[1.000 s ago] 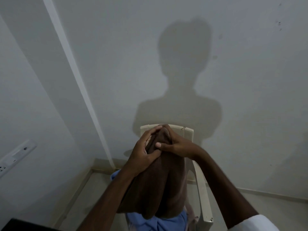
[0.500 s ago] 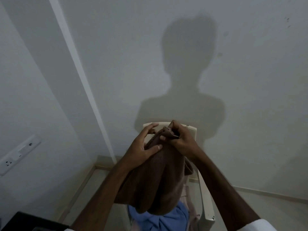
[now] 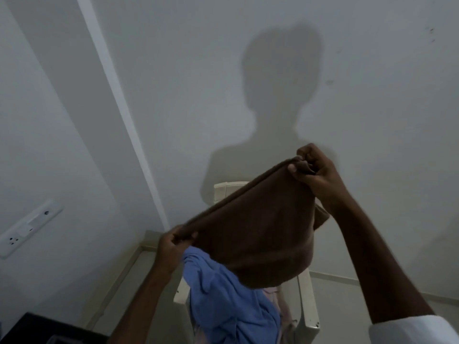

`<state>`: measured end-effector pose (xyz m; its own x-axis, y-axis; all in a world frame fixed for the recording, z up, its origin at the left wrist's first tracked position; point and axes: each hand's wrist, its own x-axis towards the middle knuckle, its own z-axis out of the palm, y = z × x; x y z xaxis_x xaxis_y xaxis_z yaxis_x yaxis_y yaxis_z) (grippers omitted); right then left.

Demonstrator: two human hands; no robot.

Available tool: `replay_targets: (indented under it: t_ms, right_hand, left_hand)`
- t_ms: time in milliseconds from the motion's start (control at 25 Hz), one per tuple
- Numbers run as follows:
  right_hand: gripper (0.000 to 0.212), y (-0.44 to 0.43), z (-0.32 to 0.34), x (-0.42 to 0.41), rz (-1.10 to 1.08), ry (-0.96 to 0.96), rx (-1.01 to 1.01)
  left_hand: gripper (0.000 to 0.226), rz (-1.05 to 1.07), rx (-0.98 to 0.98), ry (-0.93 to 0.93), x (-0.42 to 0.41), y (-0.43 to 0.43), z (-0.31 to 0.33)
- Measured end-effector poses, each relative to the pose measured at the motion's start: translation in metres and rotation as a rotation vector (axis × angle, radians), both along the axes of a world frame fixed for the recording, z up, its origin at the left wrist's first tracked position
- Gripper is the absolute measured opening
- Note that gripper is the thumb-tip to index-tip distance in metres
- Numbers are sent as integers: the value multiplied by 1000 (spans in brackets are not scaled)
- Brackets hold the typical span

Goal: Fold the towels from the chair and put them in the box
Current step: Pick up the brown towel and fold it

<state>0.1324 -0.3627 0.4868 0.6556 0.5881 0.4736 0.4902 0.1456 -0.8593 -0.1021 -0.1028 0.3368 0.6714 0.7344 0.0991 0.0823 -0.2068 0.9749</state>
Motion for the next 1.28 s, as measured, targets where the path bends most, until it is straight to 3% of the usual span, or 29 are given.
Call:
replay_targets:
  t_ms: [80, 160, 240, 440, 520, 600, 680, 800, 960, 1080, 1160, 1280]
  right_hand:
    - [28, -17, -12, 16, -9, 61, -60]
    - [36, -28, -28, 22, -21, 177, -60]
    - [44, -31, -46, 25, -20, 298, -63]
    - [22, -23, -60, 22, -101, 422, -70]
    - [21, -35, -57, 25, 50, 401, -51]
    - [23, -52, -51, 31, 303, 407, -32]
    - [28, -52, -49, 32, 321, 432, -84]
    - [49, -38, -60, 30, 106, 399, -157]
    - [7, -45, -63, 25, 243, 515, 91]
    - [14, -38, -57, 19, 131, 449, 100]
    - [25, -24, -56, 11, 34, 429, 127]
    - [9, -4, -53, -7, -71, 272, 80]
  left_hand:
    - [26, 54, -14, -176, -1, 14, 33]
    - [23, 3, 99, -279, 1, 19, 69]
    - [19, -55, 237, -285, 4, 19, 96]
    - [17, -65, 321, -220, 11, 17, 125]
    - [15, -98, 242, -220, 3, 23, 128]
    - [20, -299, 14, -267, -11, 34, 130]
    - [33, -434, 22, -138, -13, 45, 124]
    - [13, -391, 273, 98, -1, 46, 115]
    - [37, -377, 115, -49, -3, 51, 107]
    - [16, -250, 367, 137, 4, 61, 91]
    - [13, -136, 551, 275, 13, 68, 68]
    - [20, -61, 577, 485, 18, 71, 25]
